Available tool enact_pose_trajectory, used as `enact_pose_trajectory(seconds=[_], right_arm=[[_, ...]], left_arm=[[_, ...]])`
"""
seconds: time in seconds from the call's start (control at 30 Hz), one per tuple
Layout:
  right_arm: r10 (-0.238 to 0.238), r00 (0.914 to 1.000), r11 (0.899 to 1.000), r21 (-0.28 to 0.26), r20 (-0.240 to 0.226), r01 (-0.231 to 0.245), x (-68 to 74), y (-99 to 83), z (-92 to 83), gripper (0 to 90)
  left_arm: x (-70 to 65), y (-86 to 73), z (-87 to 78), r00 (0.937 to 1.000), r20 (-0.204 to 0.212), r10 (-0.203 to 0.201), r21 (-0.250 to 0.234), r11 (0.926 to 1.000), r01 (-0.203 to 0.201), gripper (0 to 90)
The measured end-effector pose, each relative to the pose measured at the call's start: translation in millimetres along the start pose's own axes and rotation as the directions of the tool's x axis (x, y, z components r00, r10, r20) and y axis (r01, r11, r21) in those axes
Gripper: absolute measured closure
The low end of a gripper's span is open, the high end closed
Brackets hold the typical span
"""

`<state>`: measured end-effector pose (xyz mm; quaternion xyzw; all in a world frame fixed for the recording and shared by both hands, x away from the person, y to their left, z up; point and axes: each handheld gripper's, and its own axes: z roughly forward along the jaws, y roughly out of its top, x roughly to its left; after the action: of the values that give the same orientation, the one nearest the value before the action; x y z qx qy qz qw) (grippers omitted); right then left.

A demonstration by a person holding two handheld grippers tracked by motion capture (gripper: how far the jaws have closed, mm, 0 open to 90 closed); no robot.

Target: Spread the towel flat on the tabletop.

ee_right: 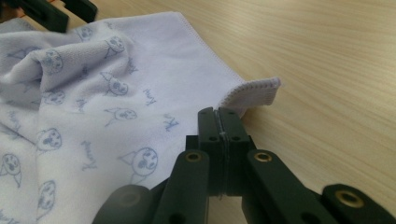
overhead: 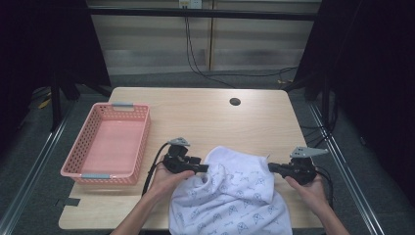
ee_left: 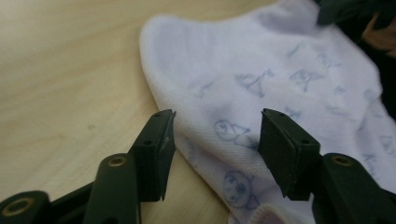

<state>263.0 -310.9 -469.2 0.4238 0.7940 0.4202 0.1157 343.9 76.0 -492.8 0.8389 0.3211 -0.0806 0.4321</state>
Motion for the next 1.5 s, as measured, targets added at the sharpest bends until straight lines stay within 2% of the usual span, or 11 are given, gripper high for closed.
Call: enact_pose_trajectory(seconds=[0.07, 0.2, 0.33, 0.47, 0.6, 0.7, 0.77, 0.93, 1.1, 1.2, 1.5], right_arm=[[-0.006, 1.0, 1.0, -0.004, -0.003, 0.006, -0.5, -0.2, -0.1, 89.4], [-0.008, 1.0, 1.0, -0.009, -0.004, 0.008, -1.3, -0.2, -1.4, 89.4], [-0.002, 1.0, 1.0, -0.027, -0.003, 0.002, -1.2, 0.9, -5.3, 89.4], [0.02, 0.9998, 0.999, -0.044, 0.003, -0.02, -3.3, 2.3, -7.7, 89.4], [0.021, 0.9997, 0.999, -0.046, 0.013, -0.02, -3.6, 0.4, -9.0, 89.4], [0.017, 0.9997, 0.999, -0.033, 0.017, -0.016, -3.4, -3.8, -9.6, 89.4], [0.02, 0.9997, 0.999, -0.03, 0.017, -0.019, -3.7, -6.1, -10.6, 89.4], [0.03, 0.9994, 0.999, -0.044, 0.016, -0.03, -6.6, -4.6, -11.6, 89.4], [0.023, 0.9996, 0.999, -0.043, 0.015, -0.023, -4.9, -1.3, -8.7, 89.4], [0.024, 0.9996, 0.999, -0.038, 0.012, -0.023, -5.4, -1.4, -7.5, 89.4], [0.016, 0.9999, 0.999, -0.03, 0.006, -0.015, -7.4, -2.8, -6.1, 89.4]], left_arm=[[-2.6, 0.1, 6.9, 0.9997, 0.02, 0.013, 0.014, 0.9998, -0.013, 46.3], [-13.1, 0.7, 15.1, 0.9958, 0.018, 0.089, 0.027, 0.9956, -0.09, 86.5], [-38.7, 14.7, -1.3, 0.9854, 0.049, 0.163, -0.049, 0.9858, -0.161, 87.5], [-82.2, 23.2, -3.6, 0.9508, 0.114, 0.288, -0.083, 0.9565, -0.28, 87.4], [-104.6, 10.9, 29.6, 0.9254, 0.142, 0.351, 0.044, 0.9318, -0.36, 84.3], [-98.0, 0.7, 46.6, 0.9329, 0.16, 0.323, 0.098, 0.9352, -0.34, 73.7], [-97.2, 2.1, 44.8, 0.9383, 0.193, 0.287, 0.068, 0.9501, -0.304, 67.6], [-89.8, 17.7, 21.8, 0.9425, 0.205, 0.264, 0.003, 0.9629, -0.27, 60.3], [-53.4, 29.4, 13.8, 0.9788, 0.097, 0.181, -0.042, 0.9833, -0.177, 66.8], [-31.5, 24.8, 28.0, 0.9892, 0.084, 0.121, -0.005, 0.9927, -0.121, 61.5], [-27.6, 18.4, 59.3, 0.9894, 0.045, 0.138, 0.036, 0.9895, -0.14, 42.1]])
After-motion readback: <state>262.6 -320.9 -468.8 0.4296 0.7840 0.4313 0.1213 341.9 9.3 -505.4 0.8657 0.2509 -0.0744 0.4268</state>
